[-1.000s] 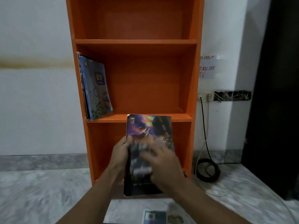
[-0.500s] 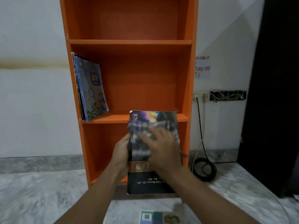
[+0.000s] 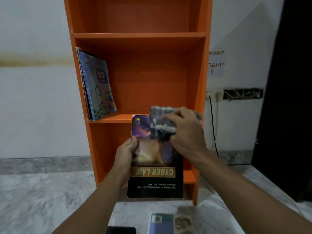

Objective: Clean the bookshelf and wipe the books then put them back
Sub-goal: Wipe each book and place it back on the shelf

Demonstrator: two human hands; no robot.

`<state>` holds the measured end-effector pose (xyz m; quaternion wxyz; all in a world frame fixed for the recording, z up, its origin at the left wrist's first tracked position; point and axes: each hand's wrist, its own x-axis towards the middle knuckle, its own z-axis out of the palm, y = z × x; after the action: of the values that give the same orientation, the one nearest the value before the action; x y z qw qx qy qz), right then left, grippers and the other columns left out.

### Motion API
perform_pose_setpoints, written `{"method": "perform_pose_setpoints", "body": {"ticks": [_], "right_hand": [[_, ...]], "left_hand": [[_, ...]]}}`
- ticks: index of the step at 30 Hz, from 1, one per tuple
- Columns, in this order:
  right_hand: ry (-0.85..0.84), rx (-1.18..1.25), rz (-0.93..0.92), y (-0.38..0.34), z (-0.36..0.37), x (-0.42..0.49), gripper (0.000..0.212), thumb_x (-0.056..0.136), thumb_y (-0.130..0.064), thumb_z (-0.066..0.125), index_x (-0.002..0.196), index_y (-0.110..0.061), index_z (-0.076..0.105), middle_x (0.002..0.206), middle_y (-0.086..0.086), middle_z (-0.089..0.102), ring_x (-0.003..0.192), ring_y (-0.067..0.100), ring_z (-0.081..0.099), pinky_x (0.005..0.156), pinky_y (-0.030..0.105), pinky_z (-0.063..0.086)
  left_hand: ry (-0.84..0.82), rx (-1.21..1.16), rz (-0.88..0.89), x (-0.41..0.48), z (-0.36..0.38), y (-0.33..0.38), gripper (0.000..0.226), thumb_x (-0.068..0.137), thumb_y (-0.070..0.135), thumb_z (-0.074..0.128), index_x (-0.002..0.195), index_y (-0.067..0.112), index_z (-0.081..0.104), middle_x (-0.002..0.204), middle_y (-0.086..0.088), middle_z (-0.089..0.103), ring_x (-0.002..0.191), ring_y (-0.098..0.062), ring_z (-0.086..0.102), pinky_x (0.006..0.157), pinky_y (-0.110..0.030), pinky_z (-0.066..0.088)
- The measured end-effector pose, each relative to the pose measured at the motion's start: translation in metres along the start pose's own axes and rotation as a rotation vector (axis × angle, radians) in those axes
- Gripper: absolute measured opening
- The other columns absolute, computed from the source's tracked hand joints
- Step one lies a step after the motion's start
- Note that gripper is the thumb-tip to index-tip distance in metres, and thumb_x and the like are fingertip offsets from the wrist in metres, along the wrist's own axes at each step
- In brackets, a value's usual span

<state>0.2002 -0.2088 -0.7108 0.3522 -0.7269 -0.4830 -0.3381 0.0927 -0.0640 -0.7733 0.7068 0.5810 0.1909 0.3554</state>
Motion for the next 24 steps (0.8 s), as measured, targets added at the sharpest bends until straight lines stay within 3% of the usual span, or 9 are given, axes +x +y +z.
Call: {"method": "perform_pose_setpoints", "body": {"ticks": [3, 7, 11, 14, 16, 18, 20, 22, 24], "right_hand": [[-0.363, -0.067, -0.049, 0.006, 0.028, -0.062, 0.03, 0.086, -0.018, 0.064, 0.115, -0.028, 0.065, 0.12, -0.002, 0.052, 0.116, 0.021, 0.043, 0.096, 0.039, 0.039], [-0.993, 0.035, -0.071, -0.006, 0.018, -0.093, 0.039, 0.082, -0.002, 0.055, 0.111, -0.024, 0.068, 0.101, -0.003, 0.062, 0.101, 0.022, 0.056, 0.071, 0.031, 0.044], [-0.718, 0.414, 0.176, -0.015, -0.012, -0.037, 0.032, 0.069, -0.004, 0.052, 0.072, -0.032, 0.067, 0.075, -0.012, 0.064, 0.085, 0.019, 0.064, 0.072, 0.04, 0.054], [-0.239, 0.309, 0.103, -0.015, -0.019, 0.002, 0.048, 0.066, -0.011, 0.052, 0.105, -0.033, 0.07, 0.098, -0.002, 0.065, 0.094, 0.02, 0.058, 0.079, 0.039, 0.05], [-0.14, 0.106, 0.046, -0.014, -0.004, 0.001, 0.059, 0.074, -0.006, 0.06, 0.127, -0.031, 0.061, 0.119, 0.001, 0.055, 0.109, 0.022, 0.051, 0.089, 0.038, 0.046], [-0.185, -0.016, -0.065, -0.014, 0.02, -0.032, 0.057, 0.074, -0.008, 0.069, 0.127, -0.029, 0.061, 0.131, 0.007, 0.051, 0.119, 0.027, 0.047, 0.094, 0.045, 0.047], [-0.215, -0.089, -0.268, -0.011, 0.042, -0.075, 0.048, 0.07, -0.018, 0.077, 0.116, -0.025, 0.067, 0.126, 0.011, 0.058, 0.109, 0.032, 0.055, 0.081, 0.045, 0.054], [-0.501, -0.141, -0.437, -0.01, 0.053, -0.11, 0.035, 0.077, -0.025, 0.074, 0.111, -0.03, 0.068, 0.122, 0.004, 0.06, 0.104, 0.027, 0.058, 0.078, 0.043, 0.054], [-0.925, -0.145, -0.354, -0.006, 0.053, -0.131, 0.038, 0.084, -0.018, 0.066, 0.12, -0.032, 0.064, 0.126, 0.002, 0.057, 0.113, 0.027, 0.056, 0.088, 0.043, 0.05]], "left_hand": [[0.04, -0.052, 0.025, 0.001, -0.001, 0.005, 0.03, 0.101, 0.029, 0.046, 0.098, 0.011, 0.07, 0.09, -0.015, 0.073, 0.086, -0.032, 0.066, 0.085, -0.045, 0.051], [0.094, -0.056, 0.055, 0.004, -0.009, 0.006, 0.035, 0.102, 0.031, 0.045, 0.112, 0.005, 0.066, 0.106, -0.021, 0.07, 0.096, -0.036, 0.066, 0.091, -0.051, 0.051], [0.088, -0.029, 0.048, 0.007, -0.005, 0.005, 0.032, 0.103, 0.03, 0.044, 0.09, 0.012, 0.068, 0.074, -0.007, 0.07, 0.068, -0.019, 0.067, 0.065, -0.034, 0.056], [0.004, -0.043, -0.005, 0.002, 0.005, 0.006, 0.036, 0.101, 0.028, 0.046, 0.118, 0.002, 0.064, 0.109, -0.025, 0.069, 0.095, -0.035, 0.066, 0.091, -0.051, 0.051], [-0.042, -0.081, -0.044, 0.0, 0.011, 0.007, 0.04, 0.099, 0.028, 0.047, 0.127, 0.001, 0.059, 0.121, -0.029, 0.063, 0.104, -0.04, 0.062, 0.098, -0.054, 0.047], [-0.076, -0.157, -0.099, -0.001, 0.017, 0.009, 0.043, 0.1, 0.036, 0.046, 0.125, 0.005, 0.063, 0.117, -0.025, 0.067, 0.098, -0.037, 0.066, 0.087, -0.051, 0.054], [-0.048, -0.244, -0.124, 0.001, 0.017, 0.007, 0.046, 0.101, 0.043, 0.043, 0.12, 0.008, 0.066, 0.111, -0.02, 0.071, 0.091, -0.032, 0.071, 0.078, -0.044, 0.058], [0.05, -0.245, -0.069, 0.006, 0.012, 0.004, 0.039, 0.102, 0.039, 0.043, 0.113, 0.011, 0.068, 0.103, -0.015, 0.074, 0.087, -0.027, 0.072, 0.077, -0.04, 0.059], [0.128, -0.235, -0.029, 0.008, 0.006, 0.005, 0.032, 0.102, 0.035, 0.046, 0.106, 0.013, 0.068, 0.098, -0.012, 0.075, 0.084, -0.028, 0.072, 0.076, -0.04, 0.059]]}}
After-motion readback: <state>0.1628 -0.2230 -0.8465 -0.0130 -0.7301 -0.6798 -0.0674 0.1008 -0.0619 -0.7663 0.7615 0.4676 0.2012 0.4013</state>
